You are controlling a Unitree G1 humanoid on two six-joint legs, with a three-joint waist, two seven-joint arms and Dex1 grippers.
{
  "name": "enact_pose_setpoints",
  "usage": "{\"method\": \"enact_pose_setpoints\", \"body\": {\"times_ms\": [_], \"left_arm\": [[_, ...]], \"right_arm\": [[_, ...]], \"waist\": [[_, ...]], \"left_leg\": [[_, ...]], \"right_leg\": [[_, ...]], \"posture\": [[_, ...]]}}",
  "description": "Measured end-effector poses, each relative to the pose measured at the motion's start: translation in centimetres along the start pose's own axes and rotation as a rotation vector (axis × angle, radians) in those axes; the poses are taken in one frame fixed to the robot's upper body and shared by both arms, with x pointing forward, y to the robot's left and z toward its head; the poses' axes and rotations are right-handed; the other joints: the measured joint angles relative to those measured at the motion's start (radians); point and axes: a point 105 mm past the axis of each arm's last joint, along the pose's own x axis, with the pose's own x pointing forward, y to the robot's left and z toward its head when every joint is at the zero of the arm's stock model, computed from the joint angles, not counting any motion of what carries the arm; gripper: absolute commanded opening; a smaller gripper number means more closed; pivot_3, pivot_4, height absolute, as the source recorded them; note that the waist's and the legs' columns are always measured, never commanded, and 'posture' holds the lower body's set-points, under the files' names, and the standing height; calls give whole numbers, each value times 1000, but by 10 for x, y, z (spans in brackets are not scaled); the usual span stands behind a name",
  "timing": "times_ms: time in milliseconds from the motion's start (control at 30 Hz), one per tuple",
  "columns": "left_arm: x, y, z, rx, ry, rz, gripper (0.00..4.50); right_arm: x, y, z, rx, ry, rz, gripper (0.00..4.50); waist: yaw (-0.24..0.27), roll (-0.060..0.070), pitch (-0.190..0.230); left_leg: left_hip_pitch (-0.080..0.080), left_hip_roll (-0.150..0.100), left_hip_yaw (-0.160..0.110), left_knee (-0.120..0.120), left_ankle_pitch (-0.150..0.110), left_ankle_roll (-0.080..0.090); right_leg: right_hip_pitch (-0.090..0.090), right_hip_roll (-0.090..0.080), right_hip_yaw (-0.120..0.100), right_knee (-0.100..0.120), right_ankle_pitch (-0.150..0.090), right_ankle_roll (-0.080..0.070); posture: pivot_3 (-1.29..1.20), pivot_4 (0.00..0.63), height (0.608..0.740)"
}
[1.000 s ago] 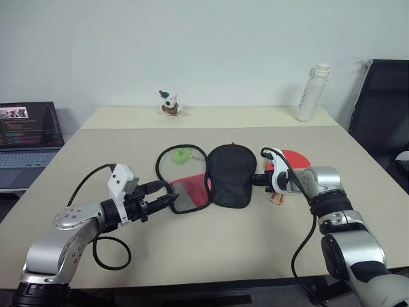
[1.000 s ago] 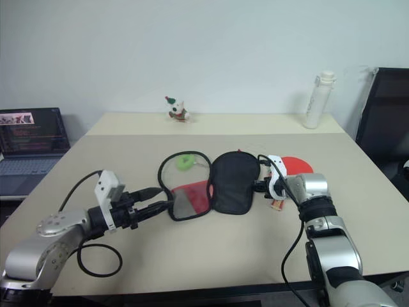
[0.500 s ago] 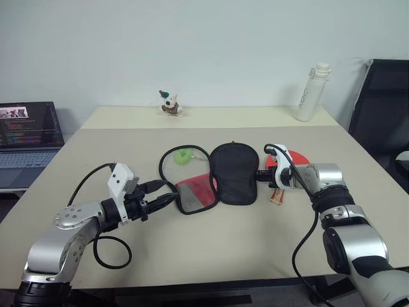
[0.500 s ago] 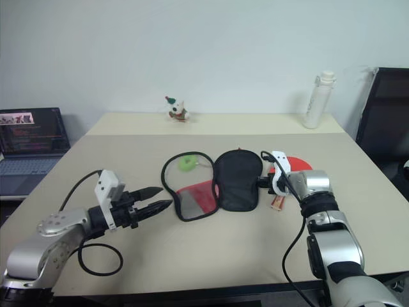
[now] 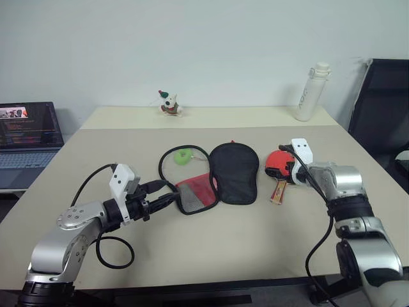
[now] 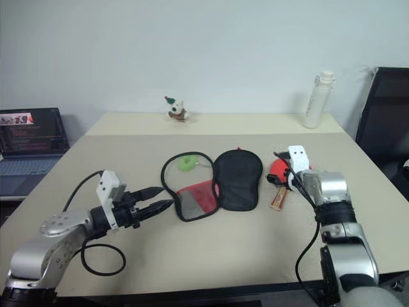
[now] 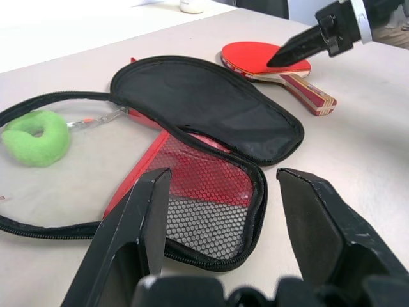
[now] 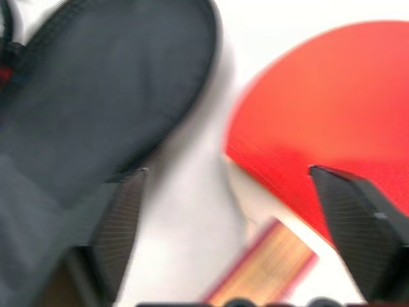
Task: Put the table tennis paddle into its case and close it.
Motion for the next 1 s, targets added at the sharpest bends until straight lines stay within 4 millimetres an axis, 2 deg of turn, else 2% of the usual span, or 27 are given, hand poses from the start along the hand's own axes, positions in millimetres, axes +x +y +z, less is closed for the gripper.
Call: {"method": "enact_pose_setpoints", "body": {"times_ms": [100,167,233,333,500,700,800,1000], "left_arm": [[3,1,0,0,-2,-13,2882],[6,1,2,10,-5,-23,2882],[9,1,4,20,-6,-37,2882],[12,3,7,27,-9,-47,2882],[15,5,7,30,0,-57,2882],[16,5,8,34,-4,-57,2882],[15,5,6,28,1,-55,2882],[14,5,3,23,6,-51,2882]], "right_arm": [[-8,1,-15,54,-11,-109,4458],[-9,8,-32,99,10,-158,4458],[-9,16,-41,140,27,-184,4458],[-10,23,-41,171,19,-213,4458],[-8,9,-42,175,-9,-312,4458],[1,1,-48,171,0,-341,4458],[2,2,-48,173,-1,-340,3894],[7,2,-46,169,-1,-338,2077]], "waist": [[0,0,0],[0,0,0],[0,0,0],[0,0,0],[1,0,0],[0,0,0],[0,0,0],[0,-1,0]], "left_leg": [[0,0,0,0,0,0],[0,0,0,0,0,0],[0,-1,0,1,0,0],[0,-1,-1,1,0,0],[0,-2,0,1,0,0],[0,-2,0,1,0,0],[0,-2,-1,2,0,0],[1,-2,-1,2,0,0]], "right_leg": [[0,0,0,0,0,0],[0,0,0,1,0,0],[0,0,0,2,0,0],[0,0,0,3,0,0],[0,0,0,3,0,0],[0,0,0,3,0,0],[0,0,0,3,0,0],[0,0,0,4,0,0]], "posture": [[0,150,740],[0,150,740],[0,150,740],[0,150,740],[0,150,740],[0,150,740],[0,150,740],[0,150,740]]}}
